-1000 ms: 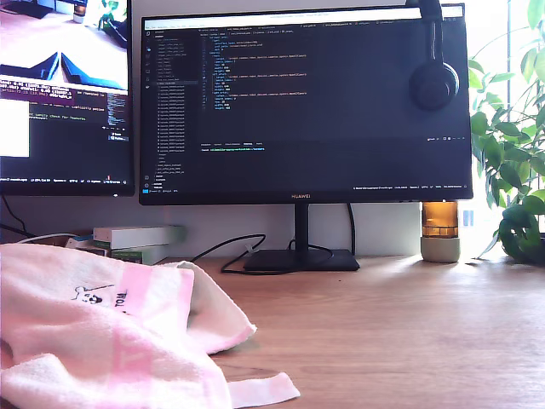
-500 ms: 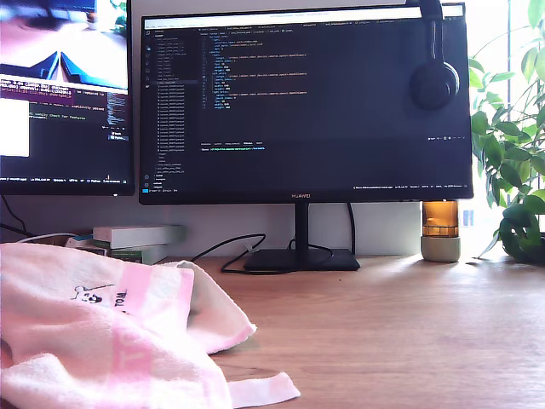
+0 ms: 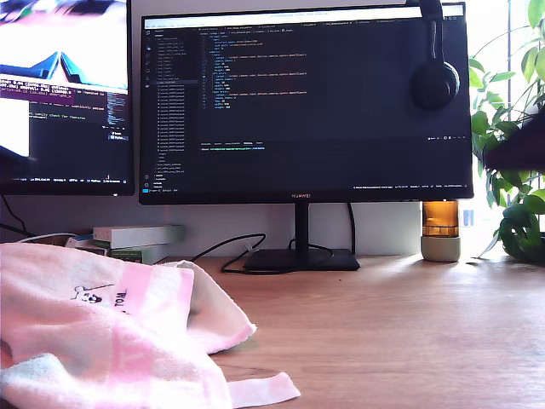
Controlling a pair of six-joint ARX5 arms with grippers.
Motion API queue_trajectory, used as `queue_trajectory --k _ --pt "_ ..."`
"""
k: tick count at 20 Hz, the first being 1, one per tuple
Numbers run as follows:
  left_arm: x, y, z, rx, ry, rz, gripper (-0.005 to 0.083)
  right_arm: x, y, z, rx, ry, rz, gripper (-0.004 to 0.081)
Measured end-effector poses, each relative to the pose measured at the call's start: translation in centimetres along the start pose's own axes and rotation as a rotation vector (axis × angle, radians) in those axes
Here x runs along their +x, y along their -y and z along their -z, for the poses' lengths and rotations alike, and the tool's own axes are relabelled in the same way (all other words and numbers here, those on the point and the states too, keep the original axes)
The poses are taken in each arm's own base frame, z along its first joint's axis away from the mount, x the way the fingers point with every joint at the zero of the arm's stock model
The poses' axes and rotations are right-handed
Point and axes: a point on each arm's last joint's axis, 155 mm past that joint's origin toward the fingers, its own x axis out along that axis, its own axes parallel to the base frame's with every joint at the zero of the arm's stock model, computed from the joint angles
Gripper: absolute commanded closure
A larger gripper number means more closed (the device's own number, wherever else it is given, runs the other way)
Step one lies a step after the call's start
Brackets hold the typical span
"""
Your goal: Fold the tea towel to a neat square and place it to the right
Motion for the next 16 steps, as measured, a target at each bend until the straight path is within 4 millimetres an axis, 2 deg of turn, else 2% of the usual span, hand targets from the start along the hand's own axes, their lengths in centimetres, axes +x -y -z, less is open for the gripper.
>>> queue_trajectory --k 4,8,10,16 --pt "0.5 1.2 0.9 0.032 -0.039 0.049 0.0793 3.3 -3.4 -0.6 0.045 -0.192 -0.132 0.0762" --pt "0.5 2.0 1.2 0.038 -0.054 0.077 0.0793 7.0 -5.4 -2.6 -0.016 -0.302 -0.268 0.0765" --pt "0.5 1.9 1.3 0.038 -0.055 0.077 0.0793 9.0 -5.5 -2.9 0.034 -0.367 -0.318 0.0765" --pt "0.6 1.5 1.1 0.060 -0.049 0.051 0.0793 13.9 -2.5 -1.9 0.158 -0.501 -0.290 0.0765"
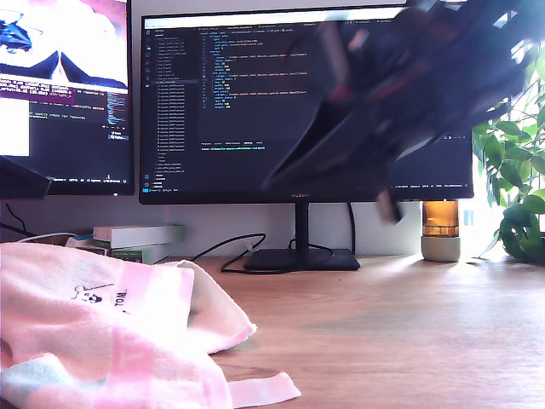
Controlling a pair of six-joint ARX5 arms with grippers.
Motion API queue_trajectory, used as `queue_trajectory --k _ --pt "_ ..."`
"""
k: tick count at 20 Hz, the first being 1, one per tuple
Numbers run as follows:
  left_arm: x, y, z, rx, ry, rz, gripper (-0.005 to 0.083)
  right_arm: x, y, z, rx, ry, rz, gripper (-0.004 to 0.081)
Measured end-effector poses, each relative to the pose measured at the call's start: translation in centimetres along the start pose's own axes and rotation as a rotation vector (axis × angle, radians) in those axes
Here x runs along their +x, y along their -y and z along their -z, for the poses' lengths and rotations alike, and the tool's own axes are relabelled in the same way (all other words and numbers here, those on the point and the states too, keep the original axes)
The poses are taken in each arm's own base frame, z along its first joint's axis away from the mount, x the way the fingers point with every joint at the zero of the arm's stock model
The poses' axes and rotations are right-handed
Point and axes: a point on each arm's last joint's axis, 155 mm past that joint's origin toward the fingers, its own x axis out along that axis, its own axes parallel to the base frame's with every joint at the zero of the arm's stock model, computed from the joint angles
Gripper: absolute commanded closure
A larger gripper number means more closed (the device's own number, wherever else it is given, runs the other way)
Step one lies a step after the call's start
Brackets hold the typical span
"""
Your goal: Fold the tea towel to a neat square and place it to the right
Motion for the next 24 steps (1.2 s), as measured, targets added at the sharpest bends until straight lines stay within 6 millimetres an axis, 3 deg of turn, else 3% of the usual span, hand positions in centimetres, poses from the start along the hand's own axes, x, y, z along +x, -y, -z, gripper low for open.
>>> queue_trajectory --k 8,12,17,21,24 --pt "0.3 -0.9 1.0 -0.009 -0.045 -0.041 0.0793 3.8 2.1 -2.1 0.027 -0.058 -0.009 0.0759" --pt "0.3 -1.2 0.9 -0.008 -0.042 -0.057 0.0793 6.6 2.7 -1.9 0.061 -0.108 -0.020 0.0608" --pt "0.3 -1.4 0.9 -0.006 -0.042 -0.068 0.0793 7.3 3.6 -2.6 0.073 -0.100 0.021 0.0522" --pt "0.3 -1.7 0.9 -0.005 -0.043 -0.086 0.0793 7.7 3.7 -4.2 0.055 -0.077 0.025 0.0520" --pt "0.3 -1.8 1.0 -0.005 -0.043 -0.091 0.0793 8.7 5.1 -4.1 0.070 -0.081 0.071 0.0520"
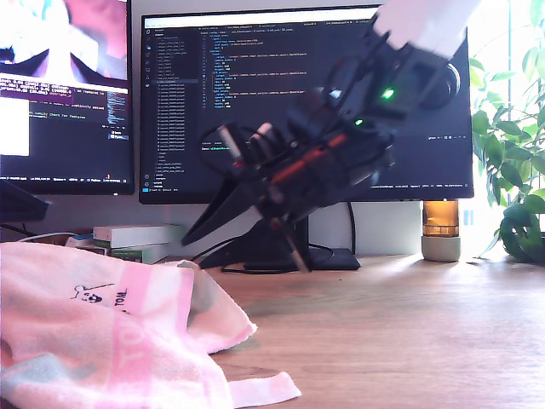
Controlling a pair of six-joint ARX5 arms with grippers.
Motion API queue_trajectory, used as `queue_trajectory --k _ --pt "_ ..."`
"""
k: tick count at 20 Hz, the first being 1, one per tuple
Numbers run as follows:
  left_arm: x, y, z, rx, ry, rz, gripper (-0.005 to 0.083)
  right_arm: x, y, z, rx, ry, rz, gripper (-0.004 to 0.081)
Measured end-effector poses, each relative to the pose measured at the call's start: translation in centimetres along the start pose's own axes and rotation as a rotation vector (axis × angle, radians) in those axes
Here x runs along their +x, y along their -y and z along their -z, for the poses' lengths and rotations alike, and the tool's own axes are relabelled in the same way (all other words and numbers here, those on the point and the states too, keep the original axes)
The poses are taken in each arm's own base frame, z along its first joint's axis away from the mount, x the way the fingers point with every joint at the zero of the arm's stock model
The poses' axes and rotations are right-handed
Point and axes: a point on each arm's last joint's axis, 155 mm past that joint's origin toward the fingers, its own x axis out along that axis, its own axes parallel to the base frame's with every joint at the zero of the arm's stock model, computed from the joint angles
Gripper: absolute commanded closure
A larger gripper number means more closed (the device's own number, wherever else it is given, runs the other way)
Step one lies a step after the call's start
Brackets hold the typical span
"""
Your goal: Fold the tea towel to a neat square and place it to the right
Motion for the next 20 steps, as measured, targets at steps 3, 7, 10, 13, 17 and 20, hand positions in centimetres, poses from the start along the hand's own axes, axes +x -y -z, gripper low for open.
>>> queue_trajectory --k 3,7,10,13,17,20 --pt "0.0 0.0 0.0 0.000 0.001 0.000 0.0793 0.6 1.2 0.0 0.011 0.000 0.035 0.0520" --pt "0.0 0.0 0.0 0.000 0.001 -0.001 0.0793 0.5 1.2 -1.5 -0.023 0.031 0.050 0.0520" --pt "0.0 0.0 0.0 0.000 0.001 -0.001 0.0793 0.5 1.3 -2.0 -0.048 0.044 0.063 0.0520" --pt "0.0 0.0 0.0 0.000 0.001 -0.001 0.0793 0.5 1.4 -1.9 -0.052 0.042 0.069 0.0520" --pt "0.0 0.0 0.0 0.000 0.001 -0.001 0.0793 0.6 1.4 -1.7 -0.059 0.036 0.078 0.0520" --pt "0.0 0.0 0.0 0.000 0.001 -0.001 0.0793 1.3 1.0 -1.3 -0.080 0.026 0.090 0.0520"
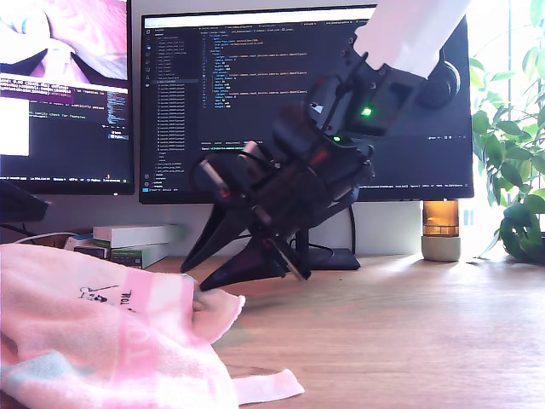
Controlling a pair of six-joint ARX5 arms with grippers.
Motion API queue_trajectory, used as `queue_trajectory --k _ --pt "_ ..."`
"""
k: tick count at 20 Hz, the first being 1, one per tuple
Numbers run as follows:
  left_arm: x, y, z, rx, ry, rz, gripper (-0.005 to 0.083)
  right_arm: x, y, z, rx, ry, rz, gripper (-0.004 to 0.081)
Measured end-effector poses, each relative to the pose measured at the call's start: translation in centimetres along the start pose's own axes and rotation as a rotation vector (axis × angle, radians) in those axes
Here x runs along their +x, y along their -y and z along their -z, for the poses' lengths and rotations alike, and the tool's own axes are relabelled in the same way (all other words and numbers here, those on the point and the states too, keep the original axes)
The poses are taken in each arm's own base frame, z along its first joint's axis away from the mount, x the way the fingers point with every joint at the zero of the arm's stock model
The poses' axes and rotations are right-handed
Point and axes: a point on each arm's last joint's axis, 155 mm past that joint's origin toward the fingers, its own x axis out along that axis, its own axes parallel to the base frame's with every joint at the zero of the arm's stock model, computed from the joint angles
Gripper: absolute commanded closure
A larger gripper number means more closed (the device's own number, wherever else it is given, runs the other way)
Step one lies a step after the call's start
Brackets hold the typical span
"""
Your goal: Fold the tea towel to a neat square and place it to the right
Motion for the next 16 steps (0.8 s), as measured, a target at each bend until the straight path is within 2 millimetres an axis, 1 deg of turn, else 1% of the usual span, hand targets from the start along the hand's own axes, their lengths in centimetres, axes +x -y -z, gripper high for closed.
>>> queue_trajectory --k 3,7,9,10,13,15,16 --pt "0.0 0.0 0.0 0.000 0.000 0.000 0.0793 0.6 -0.9 0.5 -0.018 -0.015 -0.009 0.0520" --pt "0.0 0.0 0.0 0.000 0.000 0.000 0.0793 0.7 -1.0 0.7 -0.023 -0.021 -0.013 0.0525" --pt "0.0 0.0 0.0 0.000 0.000 0.000 0.0793 0.6 -1.3 1.0 -0.026 -0.038 -0.033 0.0528" --pt "0.0 0.0 0.0 0.000 0.000 0.000 0.0793 0.6 -1.3 1.2 -0.027 -0.045 -0.038 0.0553" --pt "0.0 0.0 0.0 0.000 0.000 0.000 0.0793 0.6 -1.7 1.6 -0.042 -0.058 -0.058 0.0670" --pt "0.0 0.0 0.0 0.000 0.000 0.000 0.0793 0.6 -1.9 1.6 -0.043 -0.060 -0.069 0.0786" --pt "0.0 0.0 0.0 0.000 0.000 0.000 0.0793 0.6 -2.0 1.6 -0.052 -0.060 -0.076 0.0783"
